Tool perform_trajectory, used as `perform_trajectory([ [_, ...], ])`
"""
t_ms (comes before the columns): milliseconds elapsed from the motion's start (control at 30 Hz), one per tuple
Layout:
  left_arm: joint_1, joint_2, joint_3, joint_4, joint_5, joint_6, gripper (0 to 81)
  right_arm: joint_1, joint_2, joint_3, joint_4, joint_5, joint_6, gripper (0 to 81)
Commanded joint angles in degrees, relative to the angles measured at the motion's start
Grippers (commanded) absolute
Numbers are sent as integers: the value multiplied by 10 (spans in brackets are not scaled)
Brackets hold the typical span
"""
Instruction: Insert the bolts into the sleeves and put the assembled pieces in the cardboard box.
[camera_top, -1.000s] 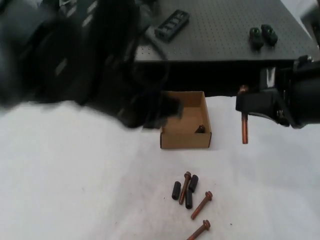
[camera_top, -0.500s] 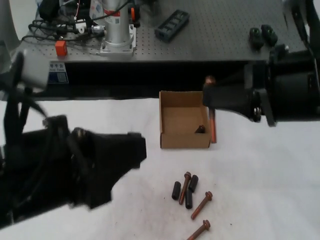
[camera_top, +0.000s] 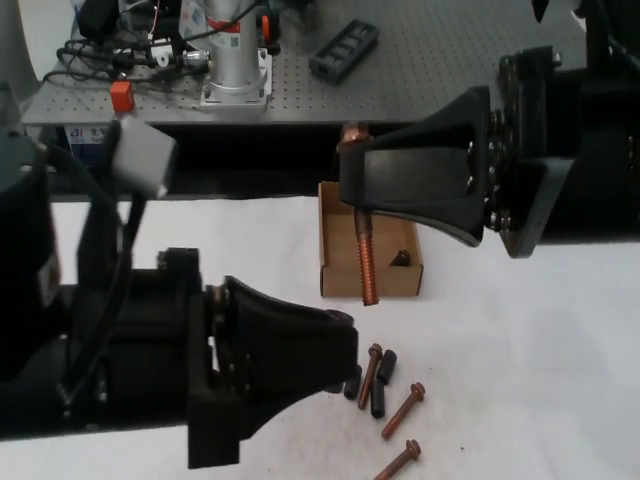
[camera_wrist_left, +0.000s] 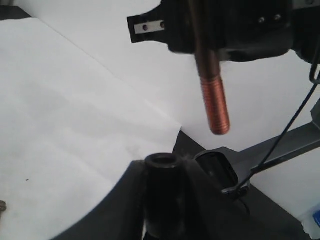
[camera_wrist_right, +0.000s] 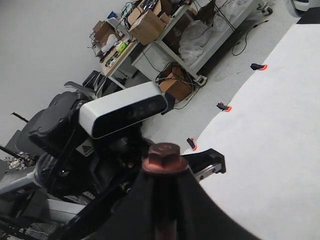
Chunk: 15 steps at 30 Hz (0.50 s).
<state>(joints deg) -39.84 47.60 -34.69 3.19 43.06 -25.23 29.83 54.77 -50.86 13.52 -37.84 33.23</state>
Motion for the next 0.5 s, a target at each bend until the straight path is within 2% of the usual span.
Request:
perform_trajectory([
  [0,-2,-2,-3,-19,14,10,6,3,-3,-2,-10,-1,5,2],
  [133,-2,0,-3,-43,18,20,6,3,-3,-2,-12,22,5,2],
  [467,-2,0,-3,-83,58,20,6,3,11,-2,-19,23,5,2],
])
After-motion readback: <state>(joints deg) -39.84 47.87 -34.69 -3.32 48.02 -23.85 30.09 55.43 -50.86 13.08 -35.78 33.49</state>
